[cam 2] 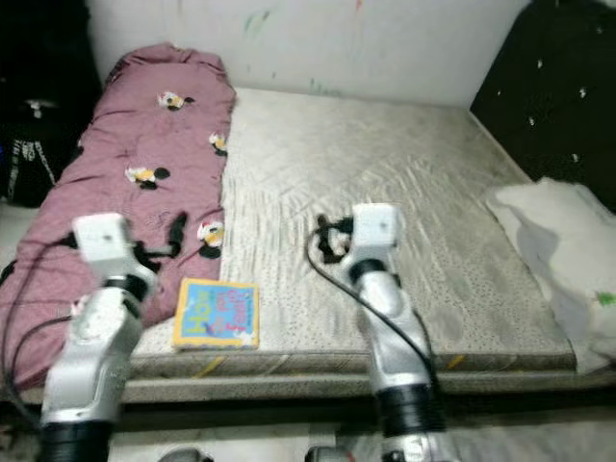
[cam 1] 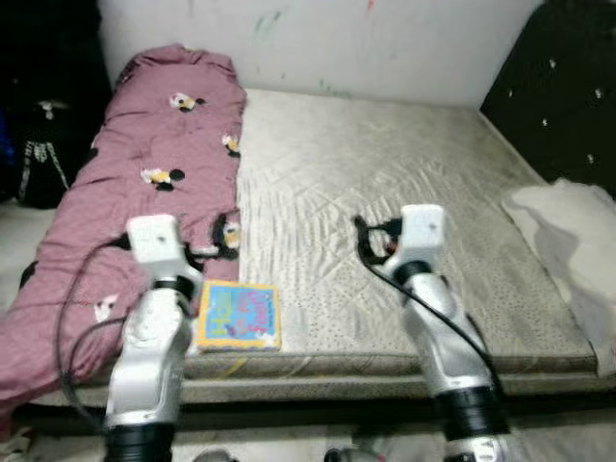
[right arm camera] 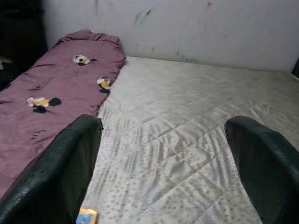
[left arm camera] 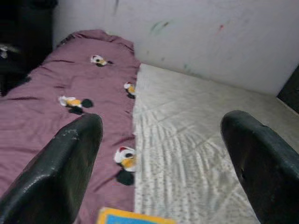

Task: Clean up the room

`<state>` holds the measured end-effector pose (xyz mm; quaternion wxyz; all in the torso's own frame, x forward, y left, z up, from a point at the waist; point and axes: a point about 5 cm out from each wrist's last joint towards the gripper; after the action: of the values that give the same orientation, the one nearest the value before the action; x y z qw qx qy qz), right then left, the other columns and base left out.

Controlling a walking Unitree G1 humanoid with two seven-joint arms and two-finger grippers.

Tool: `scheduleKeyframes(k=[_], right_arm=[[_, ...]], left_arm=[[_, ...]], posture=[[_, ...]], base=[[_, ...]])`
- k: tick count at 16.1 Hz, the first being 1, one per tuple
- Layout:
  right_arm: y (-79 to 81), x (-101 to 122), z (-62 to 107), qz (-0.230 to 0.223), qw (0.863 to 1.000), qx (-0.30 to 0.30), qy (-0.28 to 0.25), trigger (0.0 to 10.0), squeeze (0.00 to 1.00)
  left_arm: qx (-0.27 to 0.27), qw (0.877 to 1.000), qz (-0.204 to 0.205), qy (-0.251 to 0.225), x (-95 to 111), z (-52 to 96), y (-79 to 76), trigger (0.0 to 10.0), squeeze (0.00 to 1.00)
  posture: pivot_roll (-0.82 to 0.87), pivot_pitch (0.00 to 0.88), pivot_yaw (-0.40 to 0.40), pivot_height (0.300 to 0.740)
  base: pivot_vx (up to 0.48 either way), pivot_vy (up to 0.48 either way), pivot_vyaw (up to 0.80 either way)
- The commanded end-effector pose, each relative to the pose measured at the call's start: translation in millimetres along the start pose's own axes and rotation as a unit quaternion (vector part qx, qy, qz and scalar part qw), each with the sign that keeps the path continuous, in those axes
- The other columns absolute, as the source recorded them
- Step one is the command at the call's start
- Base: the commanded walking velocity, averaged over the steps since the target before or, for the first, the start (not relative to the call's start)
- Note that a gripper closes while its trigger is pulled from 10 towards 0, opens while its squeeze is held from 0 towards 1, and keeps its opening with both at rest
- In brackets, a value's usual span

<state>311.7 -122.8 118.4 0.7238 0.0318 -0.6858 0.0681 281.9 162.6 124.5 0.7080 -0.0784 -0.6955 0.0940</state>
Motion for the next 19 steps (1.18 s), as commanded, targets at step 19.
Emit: scheduleKeyframes(k=[19], right_arm=[[-12.2, 1.6, -2.2, 0.009, 1.0, -0.019, 0.0, 10.0, 0.0]], left_arm=[[-0.035, 0.999, 0.012, -0.02, 3.4, 0.9, -12.7, 10.0, 0.0]], posture=[[0.01, 0.0, -0.094, 0.74]], base=[[0.048, 0.227, 0.0]])
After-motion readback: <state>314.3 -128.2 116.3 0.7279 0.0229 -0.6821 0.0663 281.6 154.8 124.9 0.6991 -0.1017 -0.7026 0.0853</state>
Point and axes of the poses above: a point about 5 cm out from each wrist's last joint towards the gripper, its own z axis pointing back from the gripper into the wrist, its own x axis along the axis of the wrist's last joint, y = z × x, and after that the axes turned 5 degrees about z, right-handed
